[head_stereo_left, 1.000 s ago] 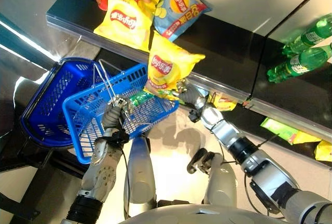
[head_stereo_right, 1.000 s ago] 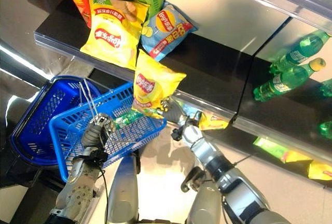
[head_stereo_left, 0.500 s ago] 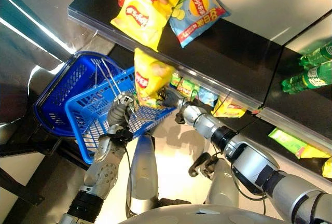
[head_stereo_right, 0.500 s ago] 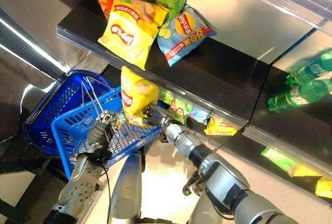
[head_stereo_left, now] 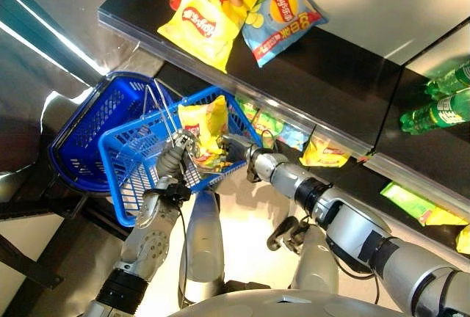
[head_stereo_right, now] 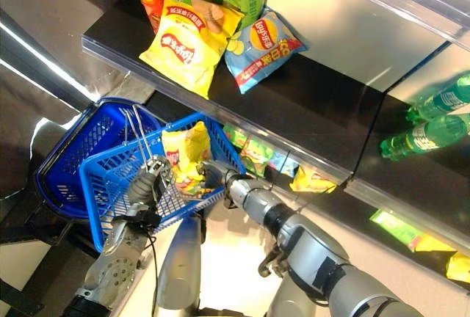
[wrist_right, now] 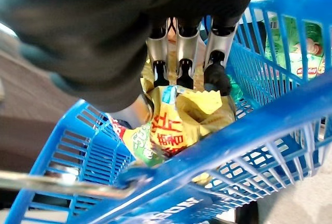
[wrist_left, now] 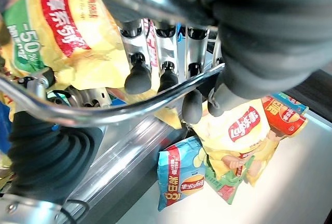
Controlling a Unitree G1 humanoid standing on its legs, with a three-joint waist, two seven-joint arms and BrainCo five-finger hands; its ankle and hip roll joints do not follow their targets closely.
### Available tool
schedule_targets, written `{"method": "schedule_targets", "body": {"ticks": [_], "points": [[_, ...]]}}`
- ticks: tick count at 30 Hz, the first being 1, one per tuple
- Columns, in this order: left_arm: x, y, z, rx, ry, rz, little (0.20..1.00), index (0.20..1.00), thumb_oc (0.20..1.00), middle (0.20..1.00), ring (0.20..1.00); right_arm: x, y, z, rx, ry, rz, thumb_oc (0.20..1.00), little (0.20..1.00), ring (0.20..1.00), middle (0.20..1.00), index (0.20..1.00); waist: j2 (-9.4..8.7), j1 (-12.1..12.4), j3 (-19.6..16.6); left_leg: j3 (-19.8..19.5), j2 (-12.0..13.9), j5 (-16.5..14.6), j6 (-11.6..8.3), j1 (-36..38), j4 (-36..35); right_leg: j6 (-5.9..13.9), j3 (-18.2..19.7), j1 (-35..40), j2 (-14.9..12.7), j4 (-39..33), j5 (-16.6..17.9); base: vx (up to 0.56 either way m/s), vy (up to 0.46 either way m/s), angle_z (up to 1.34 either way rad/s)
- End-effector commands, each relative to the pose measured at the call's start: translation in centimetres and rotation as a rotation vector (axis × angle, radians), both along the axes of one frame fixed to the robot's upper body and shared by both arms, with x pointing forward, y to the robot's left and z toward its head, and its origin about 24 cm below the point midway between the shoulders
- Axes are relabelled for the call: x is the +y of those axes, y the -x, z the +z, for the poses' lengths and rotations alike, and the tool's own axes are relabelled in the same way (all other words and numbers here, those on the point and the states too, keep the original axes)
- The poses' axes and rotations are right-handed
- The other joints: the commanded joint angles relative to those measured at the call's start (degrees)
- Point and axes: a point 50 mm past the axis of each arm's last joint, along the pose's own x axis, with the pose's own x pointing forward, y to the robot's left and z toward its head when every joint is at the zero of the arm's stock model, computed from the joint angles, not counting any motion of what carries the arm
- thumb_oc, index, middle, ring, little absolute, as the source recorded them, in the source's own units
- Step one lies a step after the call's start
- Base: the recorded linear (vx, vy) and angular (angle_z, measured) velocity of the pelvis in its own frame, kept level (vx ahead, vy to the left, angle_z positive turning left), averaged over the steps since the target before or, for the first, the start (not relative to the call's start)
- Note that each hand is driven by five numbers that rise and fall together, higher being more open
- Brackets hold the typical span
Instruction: Pick up the snacks into the basket
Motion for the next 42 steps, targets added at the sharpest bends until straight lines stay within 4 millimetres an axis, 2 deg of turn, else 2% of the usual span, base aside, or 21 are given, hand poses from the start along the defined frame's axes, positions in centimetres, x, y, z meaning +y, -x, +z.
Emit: {"method": "schedule_targets", "body": {"ticks": [1, 2, 9, 11, 12, 19, 20, 21, 27, 32, 35, 37, 38, 39, 42], "points": [[-2.6, 0.7, 9.1, -0.491, 0.039, -0.177, 0.200, 0.200, 0.200, 0.200, 0.200, 1.1, -1.4, 1.9, -0.028, 0.019, -0.006, 0.200, 0.200, 0.200, 0.200, 0.200, 2.07, 1.73, -2.68, 2.38, -0.67, 0.72, 4.04, 1.12, -0.86, 4.44, 2.42, -0.44, 0.33, -2.80, 10.60, 0.01, -0.006, 0.16], [-2.7, 0.7, 9.1, -0.492, 0.043, -0.185, 0.200, 0.200, 0.200, 0.200, 0.200, 0.5, -1.7, 1.7, -0.018, 0.029, -0.043, 0.200, 0.200, 0.200, 0.200, 0.200, 2.13, 2.02, -2.66, 1.97, -0.70, -1.08, 3.57, 1.59, 0.02, 5.36, 3.01, -0.14, 0.30, -1.84, 9.35, 0.08, -0.020, 0.13], [-4.4, 0.9, 10.5, -0.547, 0.082, -0.289, 0.200, 0.200, 0.200, 0.200, 0.200, -1.9, -3.3, 2.1, 0.000, 0.094, -0.165, 0.200, 0.200, 0.200, 0.200, 0.200, 3.40, 3.39, -2.41, 1.33, -1.29, -0.91, 3.77, 0.96, 0.10, 5.57, 1.99, 0.02, 0.05, -1.62, 9.39, 0.01, -0.008, 0.03], [-4.9, 0.9, 10.7, -0.553, 0.093, -0.318, 0.200, 0.200, 0.200, 0.200, 0.200, -2.8, -3.4, 1.5, 0.019, 0.136, -0.193, 0.200, 0.200, 0.200, 0.200, 0.200, 3.81, 3.77, -2.33, 1.12, -1.43, -0.92, 3.86, 0.68, 0.28, 5.59, 1.67, 0.03, -0.09, -1.39, 9.20, 0.00, -0.015, 0.10], [-5.3, 0.8, 10.9, -0.558, 0.100, -0.340, 0.200, 0.200, 0.200, 0.200, 0.200, -3.9, -3.4, 1.0, 0.050, 0.152, -0.232, 0.200, 0.200, 0.200, 0.200, 0.200, 4.32, 4.21, -2.40, 0.85, -1.73, -0.83, 3.94, 0.54, 0.12, 5.63, 1.43, -0.04, -0.21, -1.23, 9.10, 0.00, -0.005, 0.12], [-5.8, 0.5, 11.0, -0.550, 0.105, -0.356, 0.200, 0.200, 0.200, 0.200, 0.200, -5.8, -3.8, 0.7, 0.075, 0.105, -0.331, 0.200, 0.200, 0.200, 0.200, 0.200, 5.13, 4.67, -2.30, 0.78, -1.92, -0.71, 4.07, 0.07, 0.16, 5.66, 1.03, -0.06, -0.32, -1.18, 9.01, 0.01, 0.000, 0.06], [-5.8, 0.5, 11.0, -0.550, 0.105, -0.356, 0.200, 0.200, 0.200, 0.200, 0.200, -5.8, -3.8, 0.7, 0.075, 0.105, -0.331, 0.843, 0.843, 0.843, 0.843, 0.843, 5.13, 4.67, -2.30, 0.78, -1.92, -0.71, 4.07, 0.07, 0.16, 5.66, 1.03, -0.06, -0.32, -1.18, 9.01, -0.06, 0.025, 0.02], [-5.7, 0.4, 11.1, -0.550, 0.107, -0.342, 0.200, 0.200, 0.200, 0.200, 0.200, -6.0, -4.1, 1.3, 0.051, 0.059, -0.356, 1.000, 1.000, 1.000, 1.000, 1.000, 5.15, 4.46, -2.20, 1.06, -2.01, 1.11, 4.61, -0.36, -0.78, 4.75, 0.63, -0.59, -0.24, -2.02, 10.36, -0.05, 0.030, 0.02], [-5.0, 0.2, 10.9, -0.540, 0.088, -0.274, 0.200, 0.200, 0.200, 0.200, 0.200, -4.2, -5.0, 4.5, -0.065, -0.061, -0.316, 1.000, 1.000, 1.000, 1.000, 1.000, 4.25, 2.92, -1.80, 1.67, -1.77, 0.90, 4.79, -0.20, -0.67, 4.60, 1.82, -1.47, -0.14, -1.90, 10.67, -0.01, 0.018, 0.00], [-3.2, 0.1, 10.4, -0.511, 0.060, -0.151, 0.200, 0.200, 0.200, 0.200, 0.200, -3.1, -4.9, 7.8, -0.203, -0.197, -0.231, 1.000, 1.000, 1.000, 1.000, 1.000, 2.77, 0.33, -0.95, 2.73, -1.21, 0.52, 4.78, -0.15, -0.17, 4.50, 2.96, -2.36, -0.07, -1.70, 11.08, 0.00, 0.034, -0.04], [-2.8, 0.0, 10.1, -0.498, 0.049, -0.125, 0.200, 0.200, 0.200, 0.200, 0.200, -3.0, -4.6, 8.1, -0.217, -0.214, -0.211, 1.000, 1.000, 1.000, 1.000, 1.000, 2.49, -0.16, -0.95, 2.99, -1.03, 0.45, 4.78, -0.06, -0.17, 4.47, 3.24, -2.52, -0.03, -1.72, 11.13, 0.01, 0.022, -0.09], [-1.8, -0.3, 8.8, -0.439, 0.024, -0.052, 0.200, 0.200, 0.200, 0.200, 0.200, -3.5, -3.8, 8.2, -0.242, -0.273, -0.195, 1.000, 1.000, 1.000, 1.000, 1.000, 1.65, -1.69, -0.89, 3.53, -0.71, 0.32, 4.81, 0.32, -0.24, 4.67, 3.82, -2.74, 0.01, -1.74, 11.66, 0.02, 0.038, -0.16], [-0.9, -0.7, 7.6, -0.383, -0.005, 0.000, 0.200, 0.200, 0.200, 0.200, 0.200, -3.7, -3.0, 7.5, -0.240, -0.288, -0.179, 1.000, 1.000, 1.000, 1.000, 1.000, 1.15, -2.85, -1.06, 3.89, -0.54, 0.22, 4.84, 1.04, -0.58, 4.78, 4.18, -2.50, -0.04, -2.09, 12.14, 0.02, 0.041, -0.15], [-0.9, -0.7, 7.6, -0.383, -0.005, 0.000, 0.200, 0.200, 0.200, 0.200, 0.200, -3.7, -2.9, 7.5, -0.239, -0.287, -0.179, 1.000, 1.000, 1.000, 1.000, 1.000, 1.15, -2.84, -1.08, 3.92, -0.56, 0.23, 4.85, 1.07, -0.61, 4.79, 4.20, -2.49, -0.05, -2.09, 12.15, 0.03, 0.045, -0.16], [0.5, -1.0, 5.8, -0.307, -0.057, 0.087, 0.200, 0.200, 0.200, 0.200, 0.200, -4.0, -1.3, 5.8, -0.201, -0.323, -0.168, 1.000, 1.000, 1.000, 1.000, 1.000, 0.38, -4.38, -1.83, 4.60, -0.41, 0.26, 4.91, 2.49, -1.86, 5.13, 4.99, -1.95, 0.04, -3.27, 13.39, 0.02, 0.034, -0.25]]}}
